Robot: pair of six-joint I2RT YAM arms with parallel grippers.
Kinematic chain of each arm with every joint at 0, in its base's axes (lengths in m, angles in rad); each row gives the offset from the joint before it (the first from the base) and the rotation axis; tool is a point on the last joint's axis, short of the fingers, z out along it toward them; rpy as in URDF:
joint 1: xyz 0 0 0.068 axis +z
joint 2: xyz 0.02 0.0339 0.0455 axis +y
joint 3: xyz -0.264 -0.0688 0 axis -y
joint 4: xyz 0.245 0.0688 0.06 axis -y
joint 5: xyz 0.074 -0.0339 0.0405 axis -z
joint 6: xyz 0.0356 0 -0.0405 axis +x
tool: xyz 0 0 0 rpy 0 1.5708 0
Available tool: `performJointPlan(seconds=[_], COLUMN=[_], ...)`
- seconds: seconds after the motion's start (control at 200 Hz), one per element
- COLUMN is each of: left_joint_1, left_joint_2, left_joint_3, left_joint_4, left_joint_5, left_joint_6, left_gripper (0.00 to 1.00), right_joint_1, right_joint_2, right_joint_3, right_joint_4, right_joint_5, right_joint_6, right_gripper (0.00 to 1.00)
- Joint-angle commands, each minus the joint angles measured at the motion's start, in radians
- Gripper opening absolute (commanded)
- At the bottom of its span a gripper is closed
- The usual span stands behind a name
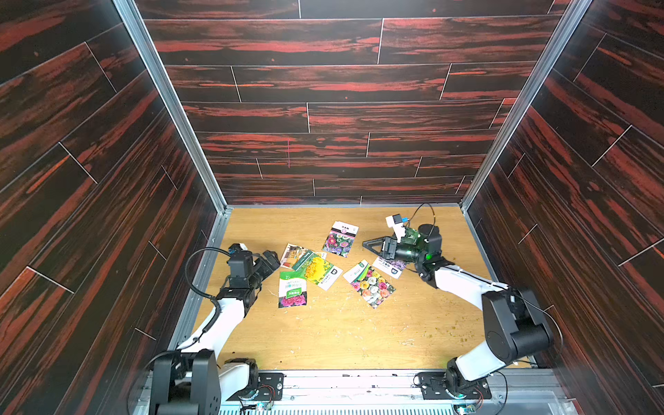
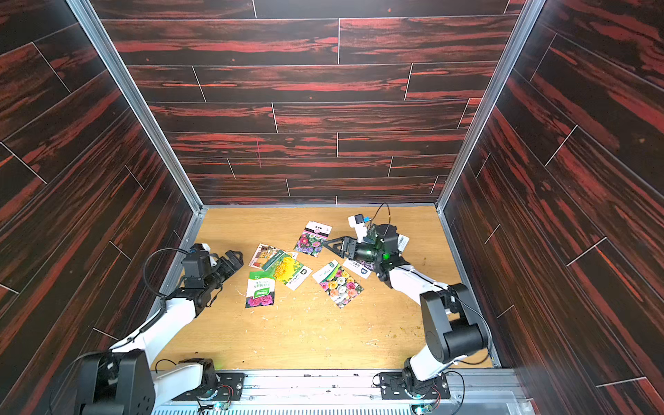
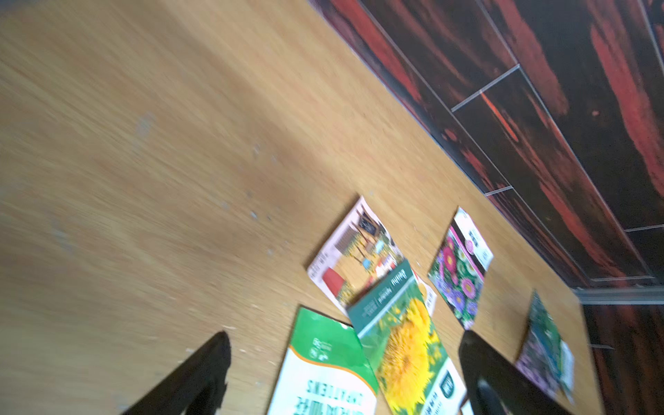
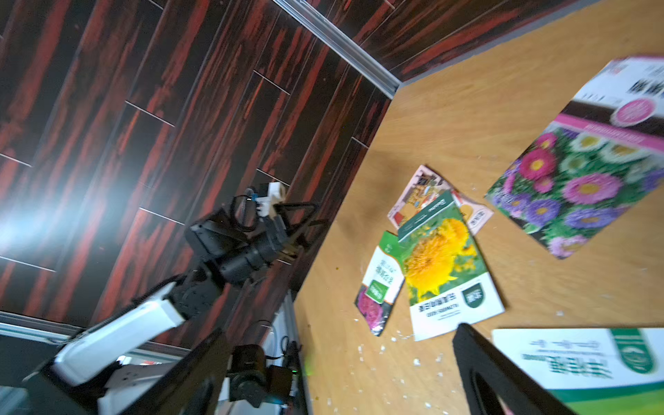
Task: Arrange the seed packets in a row
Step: Pick up the seed packet from the center of the board.
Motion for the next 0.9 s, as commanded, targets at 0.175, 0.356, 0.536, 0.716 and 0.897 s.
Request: performJointPlan(seconds=[0.175,0.356,0.536,0.716,0.897], left_joint_1=[-0.019,-0.044,-0.094,-0.125,-0.135], left_joint_2=[0.231,0.369,0.418,0.494,0.536], left_joint_3=[0.033,0.140,0.178,0.237,0.258], left_joint_4=[0.231,0.172,0.171,0.136,0.112], left_joint_5=[0.122,0.167,0.163,0.217,0.221], left_joint_6=[-0.051,-0.003,0.028,0.041,0.046], left_gripper=[1.00,1.00,1.00,0.97,0.93], right_joint_1=[0.067,0.150,0.178,0.206,0.237], right_joint_2=[0.119,0.096,0.166,0.272,0.347], right_joint_3=[0.054,0.116,0.142,0.164,0.186], right_joint_4=[-0.020,-0.365,-0.452,-0.410,-0.369], right_joint_5=[0.001,0.205,0.304,0.305,0.281], right_joint_6=[0.159,-0.091,-0.085,-0.002,0.062], right_gripper=[0.98,0.98,0.96,0.86,0.85])
